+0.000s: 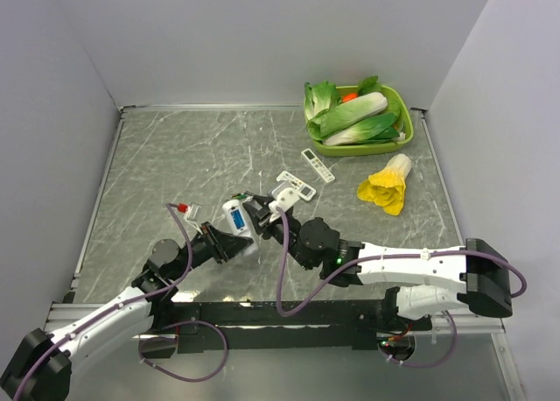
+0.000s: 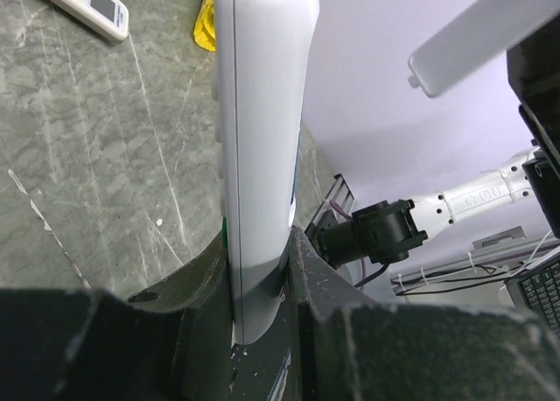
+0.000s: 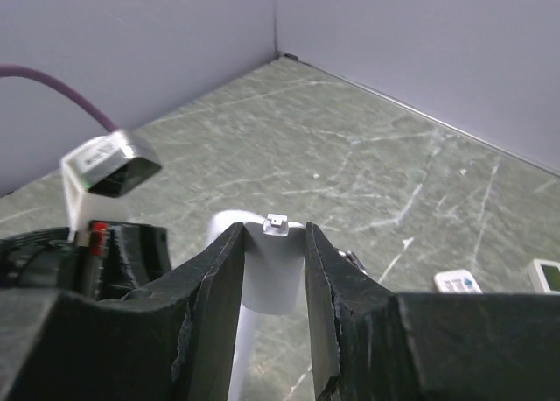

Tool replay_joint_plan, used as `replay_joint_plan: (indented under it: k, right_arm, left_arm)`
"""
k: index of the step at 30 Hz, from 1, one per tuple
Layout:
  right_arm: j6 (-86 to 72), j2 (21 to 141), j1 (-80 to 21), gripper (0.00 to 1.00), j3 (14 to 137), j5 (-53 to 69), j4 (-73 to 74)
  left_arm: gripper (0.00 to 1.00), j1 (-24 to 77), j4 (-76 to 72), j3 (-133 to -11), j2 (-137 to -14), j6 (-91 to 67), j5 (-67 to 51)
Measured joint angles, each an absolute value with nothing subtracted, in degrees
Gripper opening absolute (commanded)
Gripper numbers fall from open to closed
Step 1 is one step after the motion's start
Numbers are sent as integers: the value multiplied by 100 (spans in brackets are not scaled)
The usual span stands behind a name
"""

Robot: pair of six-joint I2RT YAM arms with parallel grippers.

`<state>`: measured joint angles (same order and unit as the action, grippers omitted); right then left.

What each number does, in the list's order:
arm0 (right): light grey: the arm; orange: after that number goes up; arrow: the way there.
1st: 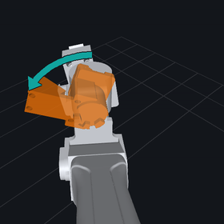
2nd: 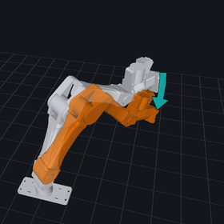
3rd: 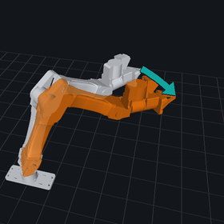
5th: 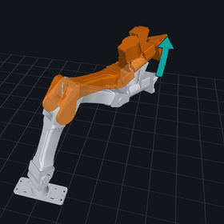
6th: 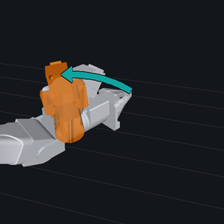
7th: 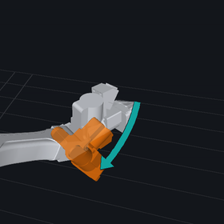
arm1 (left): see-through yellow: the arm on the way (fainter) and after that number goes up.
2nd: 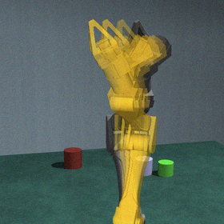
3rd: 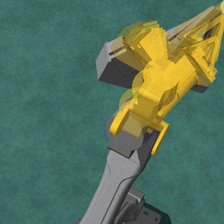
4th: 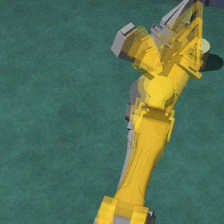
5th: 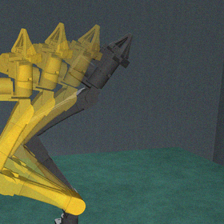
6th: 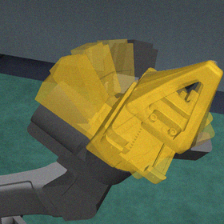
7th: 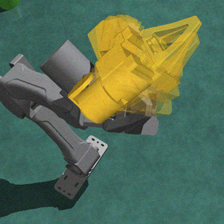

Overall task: Load the batteries into the remote control
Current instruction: Load the battery cover into the remote control.

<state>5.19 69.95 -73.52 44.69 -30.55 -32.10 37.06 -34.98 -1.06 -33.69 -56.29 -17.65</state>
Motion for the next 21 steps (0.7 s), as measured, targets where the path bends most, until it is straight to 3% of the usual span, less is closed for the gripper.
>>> replay_joint_plan:
  k: [21]
  right_arm:
    - [788, 7944, -7703, 3, 4512, -3343, -3957]
  left_arm:
    - [1, 3706, -3704, -106, -3319, -5839, -1667]
